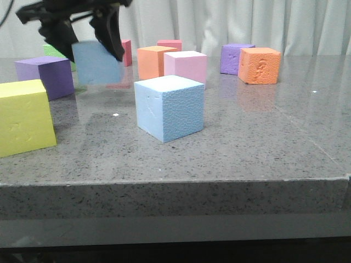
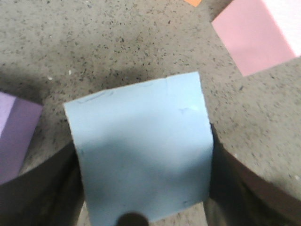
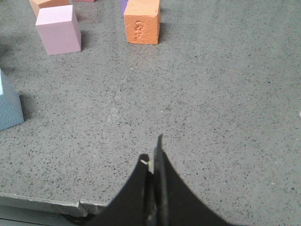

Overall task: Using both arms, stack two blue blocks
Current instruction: 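Lift the light blue cube and carry it above the centred blue cube, then lower the held cube onto the centred blue cube and open the left gripper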

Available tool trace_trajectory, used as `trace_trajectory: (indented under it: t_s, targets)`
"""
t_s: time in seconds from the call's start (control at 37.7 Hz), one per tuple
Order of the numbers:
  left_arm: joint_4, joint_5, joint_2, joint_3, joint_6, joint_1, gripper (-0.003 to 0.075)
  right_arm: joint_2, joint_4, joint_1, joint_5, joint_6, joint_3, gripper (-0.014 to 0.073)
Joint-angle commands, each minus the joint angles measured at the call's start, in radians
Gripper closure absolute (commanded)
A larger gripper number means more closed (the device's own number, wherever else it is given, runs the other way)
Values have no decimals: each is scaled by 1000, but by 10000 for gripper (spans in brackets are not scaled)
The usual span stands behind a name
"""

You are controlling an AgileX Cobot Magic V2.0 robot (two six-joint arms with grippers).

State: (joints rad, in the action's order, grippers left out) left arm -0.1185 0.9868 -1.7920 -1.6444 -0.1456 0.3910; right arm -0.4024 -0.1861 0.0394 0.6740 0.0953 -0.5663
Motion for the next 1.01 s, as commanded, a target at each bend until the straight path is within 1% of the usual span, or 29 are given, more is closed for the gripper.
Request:
trace_trajectory:
  t_s: [0.0, 0.08, 0.37, 0.66, 0.98]
  targets:
    - [-11, 13, 87, -34, 22, 14, 457, -5, -3, -6, -77, 11, -25, 662]
    - [-11, 37, 118, -34, 44, 39, 457, -5, -3, -6, -77, 11, -25, 662]
    - [-11, 94, 160, -34, 45, 140, 457, -5, -3, -6, -77, 11, -25, 662]
    - [-11, 67, 160, -34, 45, 248, 457, -5, -3, -6, -77, 11, -25, 662]
    - [-30, 33, 160, -23, 45, 294, 457, -5, -3, -6, -77, 11, -25, 662]
